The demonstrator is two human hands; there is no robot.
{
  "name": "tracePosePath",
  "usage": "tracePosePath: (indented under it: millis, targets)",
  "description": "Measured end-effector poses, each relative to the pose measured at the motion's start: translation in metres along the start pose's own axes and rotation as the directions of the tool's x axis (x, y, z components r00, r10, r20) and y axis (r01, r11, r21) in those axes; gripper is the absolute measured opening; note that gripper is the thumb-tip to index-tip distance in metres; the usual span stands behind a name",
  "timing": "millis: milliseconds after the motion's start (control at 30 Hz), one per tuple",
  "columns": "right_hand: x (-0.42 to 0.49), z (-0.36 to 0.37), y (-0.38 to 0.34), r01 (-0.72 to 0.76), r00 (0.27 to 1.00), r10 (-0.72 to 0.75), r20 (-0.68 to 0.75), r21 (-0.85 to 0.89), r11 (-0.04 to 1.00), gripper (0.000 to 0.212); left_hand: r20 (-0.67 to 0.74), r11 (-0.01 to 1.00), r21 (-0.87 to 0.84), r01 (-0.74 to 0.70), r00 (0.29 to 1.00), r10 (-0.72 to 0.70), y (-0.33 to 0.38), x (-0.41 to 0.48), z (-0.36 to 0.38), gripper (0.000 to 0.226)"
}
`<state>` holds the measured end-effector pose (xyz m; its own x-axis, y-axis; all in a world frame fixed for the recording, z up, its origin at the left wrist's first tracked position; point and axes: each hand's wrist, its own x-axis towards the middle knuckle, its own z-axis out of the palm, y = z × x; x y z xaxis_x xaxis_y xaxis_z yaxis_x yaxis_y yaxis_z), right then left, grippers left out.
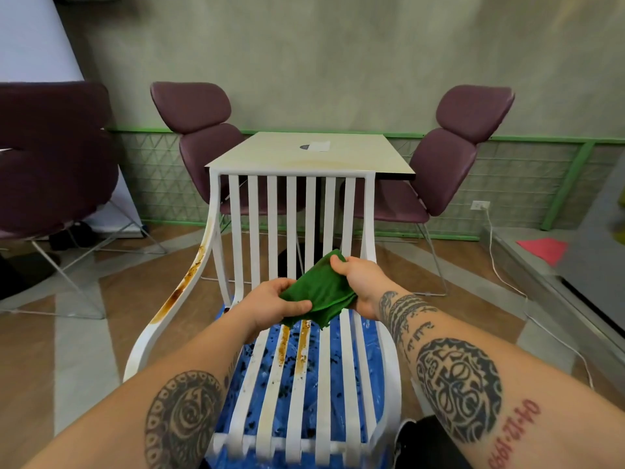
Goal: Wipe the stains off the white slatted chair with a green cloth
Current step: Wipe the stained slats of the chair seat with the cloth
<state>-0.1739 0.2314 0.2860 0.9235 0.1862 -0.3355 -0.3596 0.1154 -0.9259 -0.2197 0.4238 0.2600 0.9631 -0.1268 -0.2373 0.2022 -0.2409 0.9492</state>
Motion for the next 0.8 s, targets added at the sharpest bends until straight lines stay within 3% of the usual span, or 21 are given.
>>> tracePosePath:
  millis: [233,333,467,500,567,667,800]
  targets:
    - [0.006,0.000,0.002,-0.070,0.994,0.084,-0.074,0.175,0.982,0.035,0.069,0.950,-0.303,0.075,0.996,-0.057,-0.001,0.004,-0.007,0.070]
    - [0.006,0.002,0.000,-0.082,0.993,0.098,-0.072,0.202,0.976,0.038,-0.118,0.953,-0.300,0.033,0.990,-0.072,0.001,0.004,-0.004,0.056]
    - [0.009,0.010,0.001,-0.047,0.993,0.068,-0.101,0.197,0.979,0.044,-0.464,0.983,-0.163,-0.084,0.886,-0.001,0.003,0.012,0.010,0.031]
    - [0.009,0.013,0.002,-0.036,0.994,0.057,-0.097,0.208,0.977,0.044,-0.463,0.982,-0.174,-0.066,0.886,-0.023,0.004,0.014,0.013,0.036]
    - [0.008,0.019,0.003,-0.037,0.996,0.054,-0.068,0.225,0.974,0.040,-0.322,0.967,-0.255,0.030,0.940,-0.114,0.006,0.018,0.019,0.053]
    - [0.006,0.021,0.001,-0.071,0.997,0.072,0.007,0.280,0.957,0.031,-0.183,0.919,-0.393,0.030,0.977,-0.110,0.008,0.022,0.024,0.048]
    - [0.023,0.021,0.011,0.126,0.985,-0.134,-0.108,-0.077,0.989,0.024,-0.273,0.930,-0.357,-0.082,0.962,-0.020,0.006,0.028,0.027,0.032]
